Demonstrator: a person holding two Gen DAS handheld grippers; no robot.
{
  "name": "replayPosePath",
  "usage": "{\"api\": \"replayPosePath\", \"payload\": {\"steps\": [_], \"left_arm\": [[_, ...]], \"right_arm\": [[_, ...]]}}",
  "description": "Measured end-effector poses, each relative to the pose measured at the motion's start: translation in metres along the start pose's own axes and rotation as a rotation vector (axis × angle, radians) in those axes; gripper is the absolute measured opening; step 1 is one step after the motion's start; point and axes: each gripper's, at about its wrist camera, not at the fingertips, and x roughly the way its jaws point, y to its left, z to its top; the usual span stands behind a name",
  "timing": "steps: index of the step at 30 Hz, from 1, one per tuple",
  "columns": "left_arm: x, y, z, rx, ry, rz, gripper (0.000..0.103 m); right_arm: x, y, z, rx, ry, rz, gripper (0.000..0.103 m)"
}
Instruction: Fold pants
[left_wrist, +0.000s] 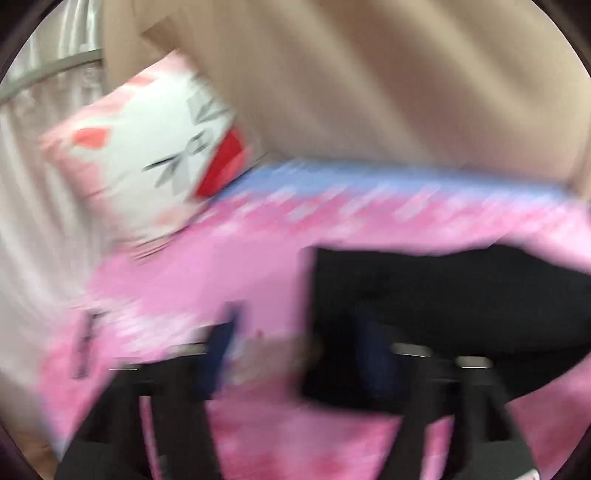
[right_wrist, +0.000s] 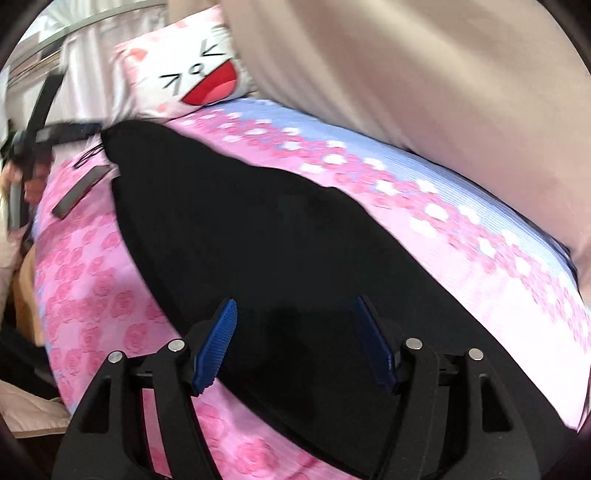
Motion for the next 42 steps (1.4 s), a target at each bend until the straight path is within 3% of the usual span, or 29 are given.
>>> {"api": "replayPosePath", "payload": {"steps": [2, 3, 5, 9, 11, 12, 13, 16, 18, 22, 24, 29, 30, 32, 33, 34, 36, 38, 39, 41, 42], "left_arm": [[0.018, 0.007, -0.029, 0.021, 0.109, 0.125, 0.077], [0.019, 0.012, -0.044, 0.023, 0.132, 0.244, 0.077], [0.009, 0.022, -0.058, -0.029, 0.134, 0.300, 0.077], [-0.040, 0.016, -0.050, -0.150, 0.047, 0.200, 0.077], [-0.057, -0.006, -0.032, -0.141, -0.015, 0.108, 0.077], [-0.057, -0.024, -0.023, -0.099, -0.025, 0.089, 0.083], [-0.049, -0.037, -0.018, -0.052, -0.016, 0.111, 0.087], [-0.018, -0.054, -0.024, 0.107, 0.042, 0.270, 0.086], [-0.015, -0.044, -0.035, 0.131, 0.071, 0.296, 0.086], [-0.006, -0.028, -0.056, 0.233, 0.070, 0.339, 0.086], [-0.001, -0.028, -0.061, 0.268, 0.059, 0.304, 0.086], [0.014, -0.044, -0.061, 0.363, 0.029, 0.121, 0.086], [0.017, -0.047, -0.062, 0.399, 0.020, 0.097, 0.083], [0.020, -0.050, -0.062, 0.451, -0.009, 0.054, 0.054], [0.021, -0.049, -0.059, 0.453, -0.008, 0.001, 0.027], [0.023, -0.048, -0.054, 0.445, 0.002, -0.024, 0.012], [0.032, -0.044, -0.046, 0.455, 0.008, -0.023, 0.007], [0.044, -0.038, -0.044, 0.519, 0.016, 0.058, 0.001], [0.048, -0.033, -0.042, 0.526, 0.021, 0.115, 0.001], [0.065, 0.003, -0.032, 0.454, 0.056, 0.314, 0.001], [0.068, 0.015, -0.030, 0.418, 0.073, 0.358, 0.002]], "right_arm": [[-0.002, -0.013, -0.010, 0.031, 0.007, -0.022, 0.068], [-0.003, -0.017, -0.013, 0.040, 0.009, -0.028, 0.068], [-0.003, -0.029, -0.019, 0.076, 0.017, -0.030, 0.068], [-0.001, -0.044, -0.027, 0.141, 0.016, -0.014, 0.068], [0.000, -0.047, -0.030, 0.173, 0.012, -0.003, 0.068], [0.000, -0.048, -0.031, 0.183, 0.012, 0.000, 0.068], [0.000, -0.047, -0.032, 0.190, 0.011, -0.002, 0.068], [-0.008, -0.045, -0.038, 0.190, 0.000, -0.009, 0.071], [-0.016, -0.047, -0.044, 0.188, -0.008, -0.034, 0.079], [-0.021, -0.057, -0.050, 0.206, -0.004, -0.062, 0.080], [-0.017, -0.059, -0.048, 0.216, 0.004, -0.056, 0.080], [-0.013, -0.055, -0.043, 0.227, 0.001, -0.057, 0.080], [-0.013, -0.053, -0.043, 0.225, 0.003, -0.057, 0.080], [-0.014, -0.051, -0.043, 0.219, 0.007, -0.067, 0.080], [-0.014, -0.051, -0.043, 0.217, 0.010, -0.071, 0.080], [-0.014, -0.051, -0.042, 0.217, 0.012, -0.080, 0.080], [-0.013, -0.053, -0.040, 0.222, 0.016, -0.087, 0.080], [-0.013, -0.054, -0.038, 0.227, 0.011, -0.090, 0.080], [-0.014, -0.055, -0.037, 0.229, 0.008, -0.091, 0.080], [-0.017, -0.055, -0.035, 0.231, -0.002, -0.092, 0.080], [-0.017, -0.055, -0.035, 0.230, -0.005, -0.093, 0.080]]}}
